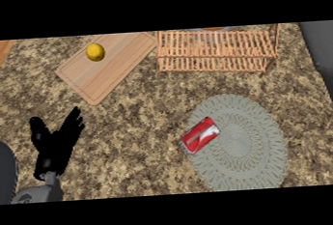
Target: Pick the cupcake from the placemat and place it in the tiered shelf
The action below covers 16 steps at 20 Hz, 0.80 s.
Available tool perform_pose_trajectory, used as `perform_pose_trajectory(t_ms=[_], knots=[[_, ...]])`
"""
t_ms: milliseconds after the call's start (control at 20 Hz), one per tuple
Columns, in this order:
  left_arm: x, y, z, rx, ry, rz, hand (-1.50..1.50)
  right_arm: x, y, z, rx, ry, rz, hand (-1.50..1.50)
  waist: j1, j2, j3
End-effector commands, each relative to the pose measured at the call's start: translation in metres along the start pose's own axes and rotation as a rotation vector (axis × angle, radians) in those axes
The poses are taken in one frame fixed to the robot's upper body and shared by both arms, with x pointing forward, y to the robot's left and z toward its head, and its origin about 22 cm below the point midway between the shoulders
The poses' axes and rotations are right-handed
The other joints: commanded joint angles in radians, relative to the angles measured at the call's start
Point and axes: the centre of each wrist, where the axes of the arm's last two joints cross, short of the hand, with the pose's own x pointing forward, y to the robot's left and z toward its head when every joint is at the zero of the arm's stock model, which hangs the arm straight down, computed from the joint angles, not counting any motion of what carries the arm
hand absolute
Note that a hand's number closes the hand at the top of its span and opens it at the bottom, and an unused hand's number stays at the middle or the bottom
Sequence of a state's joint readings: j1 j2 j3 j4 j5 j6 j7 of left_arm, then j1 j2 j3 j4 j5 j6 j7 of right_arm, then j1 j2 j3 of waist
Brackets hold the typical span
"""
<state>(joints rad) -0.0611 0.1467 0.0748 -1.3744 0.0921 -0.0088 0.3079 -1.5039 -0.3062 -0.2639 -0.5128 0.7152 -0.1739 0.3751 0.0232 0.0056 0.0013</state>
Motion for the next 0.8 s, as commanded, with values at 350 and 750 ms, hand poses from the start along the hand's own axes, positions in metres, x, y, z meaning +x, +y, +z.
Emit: perform_pose_trajectory(t_ms=[350,750], knots=[[0.006,-0.015,-0.006,0.007,0.010,0.011,0.00,-0.006,-0.022,-0.005,-0.075,0.056,-0.446,-1.50,-0.008,-0.001,-0.001],[0.000,0.004,-0.005,0.021,0.017,0.004,0.00,-0.035,-0.093,-0.016,-0.373,0.144,-0.423,-1.50,-0.016,-0.002,-0.002]])
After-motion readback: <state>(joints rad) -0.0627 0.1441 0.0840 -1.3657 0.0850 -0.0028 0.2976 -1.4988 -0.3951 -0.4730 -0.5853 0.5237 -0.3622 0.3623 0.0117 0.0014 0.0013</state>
